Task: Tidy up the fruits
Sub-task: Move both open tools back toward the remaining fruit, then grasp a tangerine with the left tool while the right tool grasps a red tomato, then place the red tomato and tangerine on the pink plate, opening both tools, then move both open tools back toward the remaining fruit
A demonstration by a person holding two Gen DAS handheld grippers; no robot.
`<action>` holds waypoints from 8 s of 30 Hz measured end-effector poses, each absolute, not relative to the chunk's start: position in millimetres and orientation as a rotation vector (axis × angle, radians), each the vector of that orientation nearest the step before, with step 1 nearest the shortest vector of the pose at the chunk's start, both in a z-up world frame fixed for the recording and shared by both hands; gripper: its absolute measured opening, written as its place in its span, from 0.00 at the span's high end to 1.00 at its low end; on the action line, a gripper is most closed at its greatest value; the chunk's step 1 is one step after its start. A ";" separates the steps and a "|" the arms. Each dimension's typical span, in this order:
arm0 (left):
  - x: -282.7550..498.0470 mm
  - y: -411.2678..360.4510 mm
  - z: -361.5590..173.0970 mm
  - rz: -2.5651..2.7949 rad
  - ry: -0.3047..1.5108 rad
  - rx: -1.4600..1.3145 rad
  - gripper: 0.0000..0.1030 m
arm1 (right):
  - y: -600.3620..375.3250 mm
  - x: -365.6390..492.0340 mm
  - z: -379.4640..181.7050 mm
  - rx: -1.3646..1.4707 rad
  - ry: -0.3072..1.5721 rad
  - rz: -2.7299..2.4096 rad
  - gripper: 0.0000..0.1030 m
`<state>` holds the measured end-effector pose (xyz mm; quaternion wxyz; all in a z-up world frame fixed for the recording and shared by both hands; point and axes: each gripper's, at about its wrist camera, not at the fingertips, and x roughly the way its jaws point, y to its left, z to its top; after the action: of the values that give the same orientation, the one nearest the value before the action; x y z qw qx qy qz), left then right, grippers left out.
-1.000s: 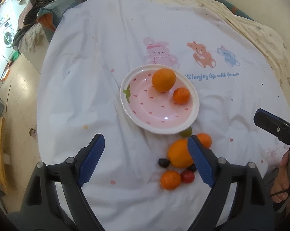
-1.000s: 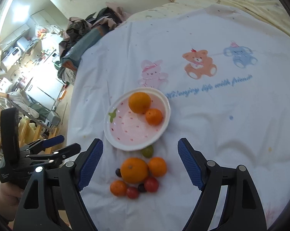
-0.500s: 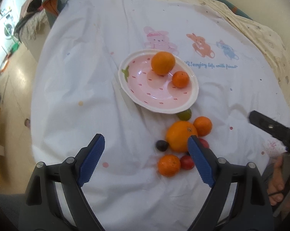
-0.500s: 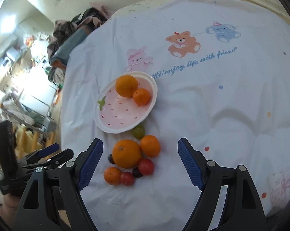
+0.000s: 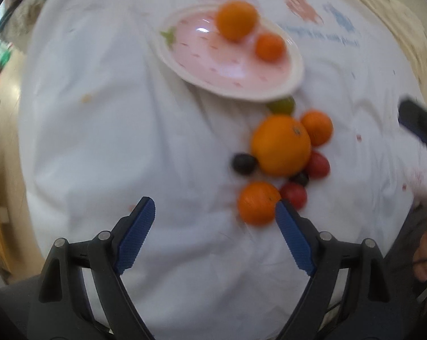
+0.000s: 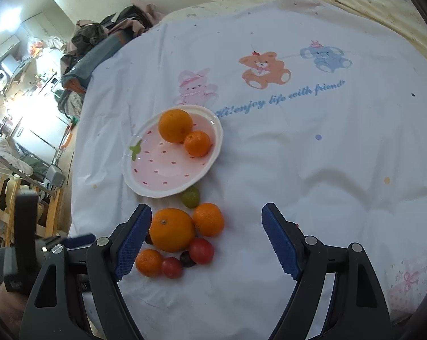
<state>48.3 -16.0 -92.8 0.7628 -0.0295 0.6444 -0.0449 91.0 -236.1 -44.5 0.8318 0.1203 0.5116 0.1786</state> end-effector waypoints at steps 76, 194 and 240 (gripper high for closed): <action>46.3 14.0 -44.6 -0.030 1.215 -0.210 0.64 | -179.2 91.6 -133.7 -0.001 1.405 0.505 0.68; 183.7 17.2 -56.9 0.037 1.151 -0.090 0.22 | -217.4 228.2 -54.1 0.317 1.152 0.558 0.38; 88.8 -79.1 -90.2 -0.038 1.390 -0.044 0.23 | -316.9 117.1 -43.4 0.549 1.150 0.382 0.36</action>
<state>88.8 -79.1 -90.2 0.7678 -0.0204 0.6402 -0.0177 117.1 -316.9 -43.4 0.7868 0.2546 0.5336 0.1771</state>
